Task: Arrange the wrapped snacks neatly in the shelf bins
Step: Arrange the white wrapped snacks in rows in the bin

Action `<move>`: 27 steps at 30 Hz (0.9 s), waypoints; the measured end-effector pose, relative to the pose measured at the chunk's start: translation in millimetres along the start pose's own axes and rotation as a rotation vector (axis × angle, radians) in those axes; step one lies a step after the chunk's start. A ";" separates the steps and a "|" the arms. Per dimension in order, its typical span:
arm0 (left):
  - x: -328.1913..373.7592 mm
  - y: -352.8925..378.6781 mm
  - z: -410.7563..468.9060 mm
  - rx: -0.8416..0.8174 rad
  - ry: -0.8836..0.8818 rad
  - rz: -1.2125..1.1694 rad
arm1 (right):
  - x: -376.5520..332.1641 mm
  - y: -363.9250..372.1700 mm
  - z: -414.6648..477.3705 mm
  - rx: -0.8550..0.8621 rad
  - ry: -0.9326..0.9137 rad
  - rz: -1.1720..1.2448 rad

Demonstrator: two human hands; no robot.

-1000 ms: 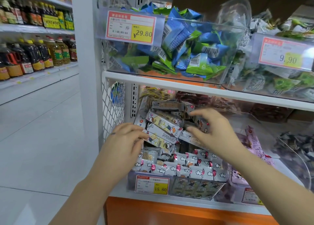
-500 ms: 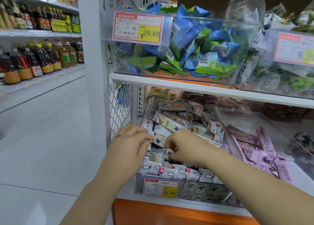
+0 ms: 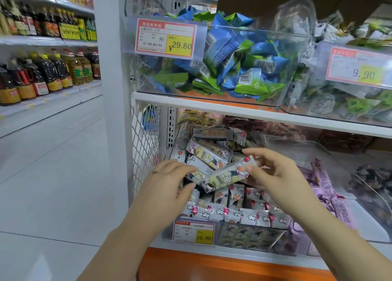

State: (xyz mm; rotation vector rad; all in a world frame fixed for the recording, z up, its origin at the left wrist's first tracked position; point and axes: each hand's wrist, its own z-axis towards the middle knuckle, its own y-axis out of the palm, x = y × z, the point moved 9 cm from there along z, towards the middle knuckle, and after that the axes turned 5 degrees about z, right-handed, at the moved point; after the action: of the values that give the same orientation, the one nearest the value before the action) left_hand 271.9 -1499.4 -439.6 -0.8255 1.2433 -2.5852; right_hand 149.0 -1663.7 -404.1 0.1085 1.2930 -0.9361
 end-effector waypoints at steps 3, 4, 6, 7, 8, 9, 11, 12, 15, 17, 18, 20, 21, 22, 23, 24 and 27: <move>10.4 4.6 -0.4 -0.052 -0.033 -0.020 | 6.9 6.4 -12.5 -0.026 0.098 0.255; 13.5 5.8 0.1 -0.057 -0.033 -0.016 | 8.3 10.7 -16.9 -0.042 0.126 0.313; 16.2 7.2 0.5 -0.057 -0.038 0.012 | 6.9 19.5 -24.4 -0.081 0.130 0.351; 16.6 6.7 0.6 -0.050 -0.037 0.023 | 6.1 21.9 -26.6 -0.096 0.111 0.315; 16.7 5.6 0.8 -0.037 -0.033 0.028 | 4.5 22.9 -28.1 -0.107 0.096 0.270; 16.9 3.5 1.0 -0.020 -0.029 0.024 | 1.9 22.2 -28.6 -0.107 0.072 0.232; 16.6 -0.1 1.0 -0.002 -0.032 -0.008 | -3.3 12.7 -26.1 -0.035 0.007 0.223; 15.5 -1.2 1.8 0.005 -0.037 -0.037 | -5.5 4.0 -24.2 0.040 -0.020 0.220; 10.0 -5.1 3.8 0.029 -0.063 -0.086 | -0.9 -27.5 -18.7 0.317 -0.084 0.144; 5.9 -5.7 3.0 0.028 -0.082 -0.071 | 8.3 -44.8 -13.8 0.463 -0.089 0.078; 5.2 -5.4 2.3 0.024 -0.083 -0.059 | 12.0 -52.3 -11.4 0.527 -0.088 0.066; 6.0 -3.6 1.2 0.008 -0.074 -0.022 | 17.9 -63.6 -5.4 0.625 -0.061 0.074; 6.2 -2.2 0.9 -0.002 -0.072 -0.007 | 19.7 -66.6 -1.9 0.654 -0.041 0.060; 5.8 -0.8 0.9 -0.012 -0.072 0.005 | 22.3 -67.6 2.9 0.664 -0.021 0.035; 5.6 0.4 1.0 -0.019 -0.071 0.016 | 24.3 -66.4 8.4 0.652 -0.003 0.014; 5.1 1.7 1.1 -0.026 -0.070 0.026 | 27.7 -63.5 14.4 0.626 0.020 0.004; 4.5 3.6 1.1 -0.036 -0.063 0.036 | 36.6 -52.6 28.1 0.520 0.082 -0.033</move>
State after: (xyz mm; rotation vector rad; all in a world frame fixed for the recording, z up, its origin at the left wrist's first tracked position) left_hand 268.4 -1504.1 -440.0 -0.8763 1.2788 -2.4958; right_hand 136.0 -1732.4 -404.1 0.5353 1.1012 -1.2904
